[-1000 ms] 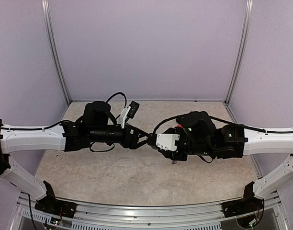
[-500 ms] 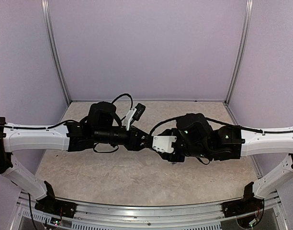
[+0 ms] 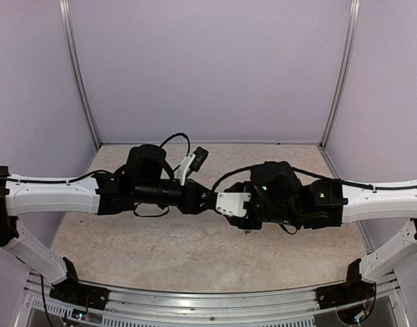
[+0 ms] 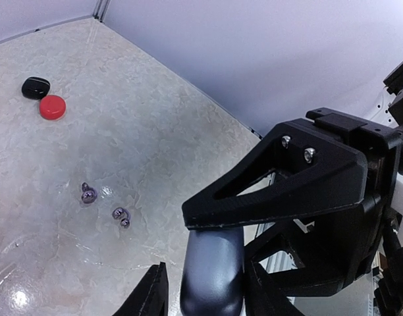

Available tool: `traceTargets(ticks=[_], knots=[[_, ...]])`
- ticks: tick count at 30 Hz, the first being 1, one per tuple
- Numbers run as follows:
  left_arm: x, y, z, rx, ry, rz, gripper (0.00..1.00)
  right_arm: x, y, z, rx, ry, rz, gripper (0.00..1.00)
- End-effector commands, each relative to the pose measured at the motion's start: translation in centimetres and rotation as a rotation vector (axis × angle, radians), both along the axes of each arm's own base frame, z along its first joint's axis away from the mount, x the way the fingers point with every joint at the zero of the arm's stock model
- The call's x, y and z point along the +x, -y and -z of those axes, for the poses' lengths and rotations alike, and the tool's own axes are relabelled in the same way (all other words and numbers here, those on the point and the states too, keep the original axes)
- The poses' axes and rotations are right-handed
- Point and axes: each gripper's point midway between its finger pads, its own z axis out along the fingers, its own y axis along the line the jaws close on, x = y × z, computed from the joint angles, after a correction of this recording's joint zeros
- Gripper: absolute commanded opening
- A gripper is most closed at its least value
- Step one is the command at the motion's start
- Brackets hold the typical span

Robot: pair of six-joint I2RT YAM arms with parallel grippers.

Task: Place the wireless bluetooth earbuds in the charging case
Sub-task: Pass from the right arm to the left

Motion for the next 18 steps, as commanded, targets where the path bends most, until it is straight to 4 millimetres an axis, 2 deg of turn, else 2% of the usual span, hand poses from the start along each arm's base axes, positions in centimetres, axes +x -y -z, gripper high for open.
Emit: traceTargets(ticks=[1,3,7,8,11,15,18], knots=[[0.0,0.4,-0.7,-0.005,0.031,0.022,0.36,0.1,-0.8,-1.9,0.053,0.031,0.008,0.48],[-0.1,0.3,-0.9,-0.014,0.040,0.027,0.31,0.3,-0.6,-2.1,0.065,0.039,0.022,0.51],[-0.4,-0.1,-1.7,-0.040,0.077,0.036,0.22,0.4,-0.1,-3.2,0.134,0.051,0.054,0.67],[-0.5,-0.2,-2.0,-0.047,0.085,0.038,0.22,0.5,0.1,-3.7,0.165,0.060,0.060,0.73],[-0.6,-0.8,-3.1,-0.074,0.123,0.030,0.21,0.2,0.8,-5.1,0.257,0.071,0.069,0.98],[-1.0,-1.5,-4.3,-0.101,0.184,0.040,0.21,-0.3,1.9,-6.6,0.382,0.053,0.061,0.99],[-1.4,-2.0,-5.5,-0.127,0.241,0.046,0.21,-1.6,2.5,-7.2,0.481,-0.017,-0.020,1.00]])
